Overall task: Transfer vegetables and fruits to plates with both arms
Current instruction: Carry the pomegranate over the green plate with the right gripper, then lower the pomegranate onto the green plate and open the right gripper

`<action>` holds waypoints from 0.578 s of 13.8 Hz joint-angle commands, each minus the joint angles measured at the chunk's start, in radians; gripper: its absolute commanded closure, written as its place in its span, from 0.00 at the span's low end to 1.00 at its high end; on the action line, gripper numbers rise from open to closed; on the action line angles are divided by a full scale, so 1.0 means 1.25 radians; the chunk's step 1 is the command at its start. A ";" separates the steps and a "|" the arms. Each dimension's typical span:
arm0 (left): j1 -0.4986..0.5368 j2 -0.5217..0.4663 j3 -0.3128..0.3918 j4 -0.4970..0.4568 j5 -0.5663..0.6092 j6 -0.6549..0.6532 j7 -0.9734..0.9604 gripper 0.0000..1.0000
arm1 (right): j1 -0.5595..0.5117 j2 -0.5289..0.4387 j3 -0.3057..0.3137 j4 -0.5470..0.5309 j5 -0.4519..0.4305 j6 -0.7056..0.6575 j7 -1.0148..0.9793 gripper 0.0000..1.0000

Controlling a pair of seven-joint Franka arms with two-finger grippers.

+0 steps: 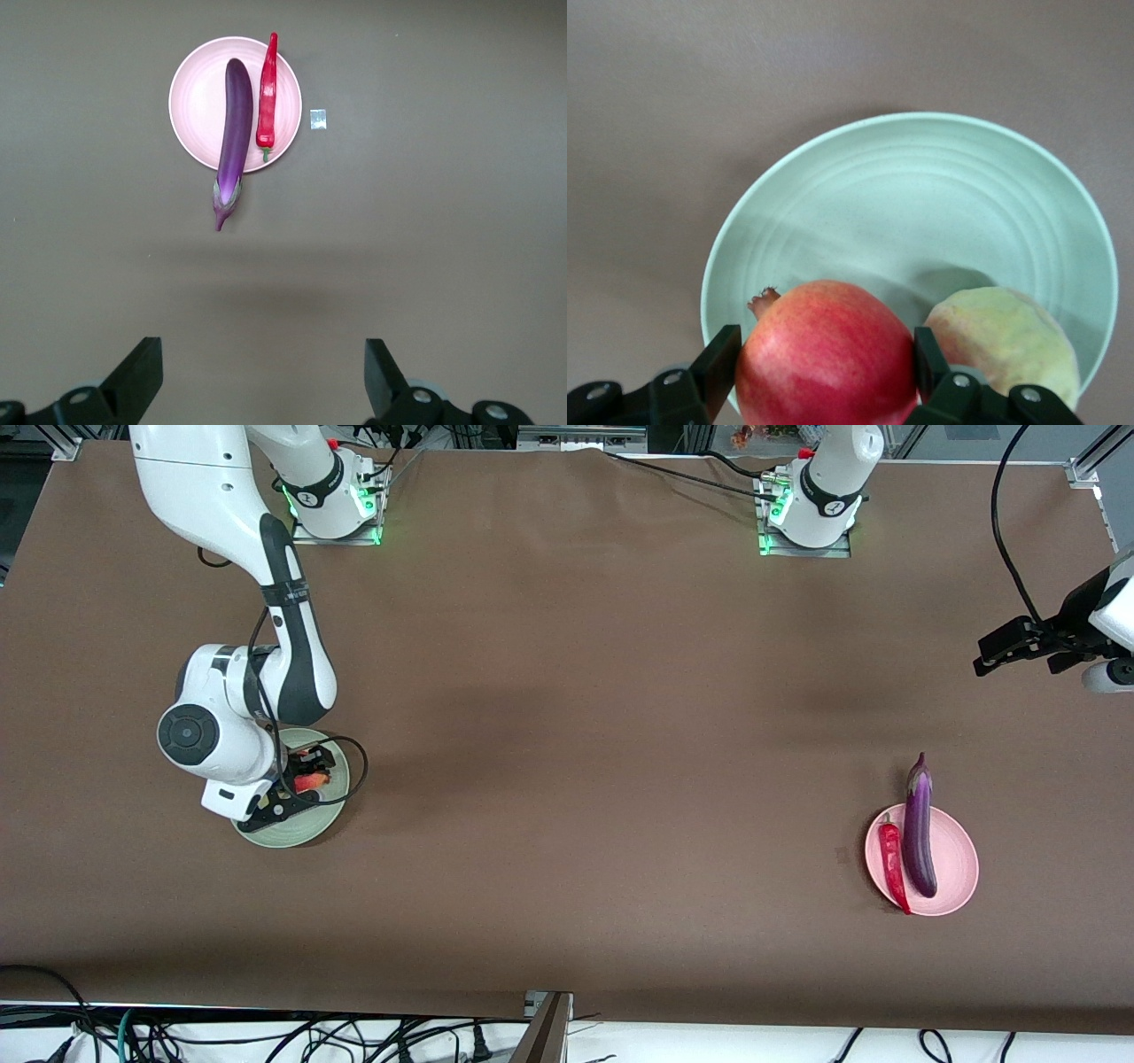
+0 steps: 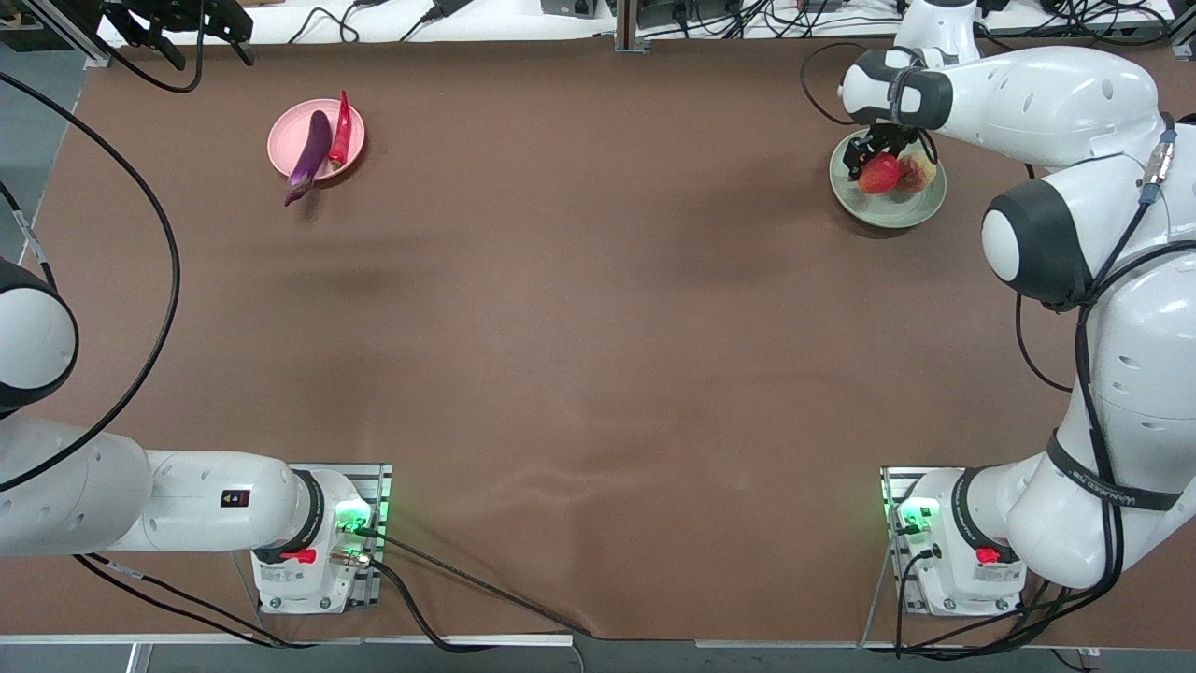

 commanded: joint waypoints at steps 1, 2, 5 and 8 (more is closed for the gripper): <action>-0.005 -0.007 0.004 -0.004 0.006 0.012 0.018 0.00 | 0.003 -0.027 0.001 -0.044 0.020 0.036 -0.016 0.53; -0.005 -0.007 0.004 -0.003 0.004 0.012 0.018 0.00 | 0.003 -0.022 0.001 -0.047 0.021 0.052 -0.016 0.53; -0.005 0.000 0.004 0.001 0.006 0.012 0.018 0.00 | 0.001 -0.005 0.002 -0.052 0.034 0.088 -0.017 0.53; -0.005 -0.004 0.004 0.008 0.004 0.011 0.014 0.00 | 0.000 -0.002 0.001 -0.044 0.034 0.087 -0.014 0.27</action>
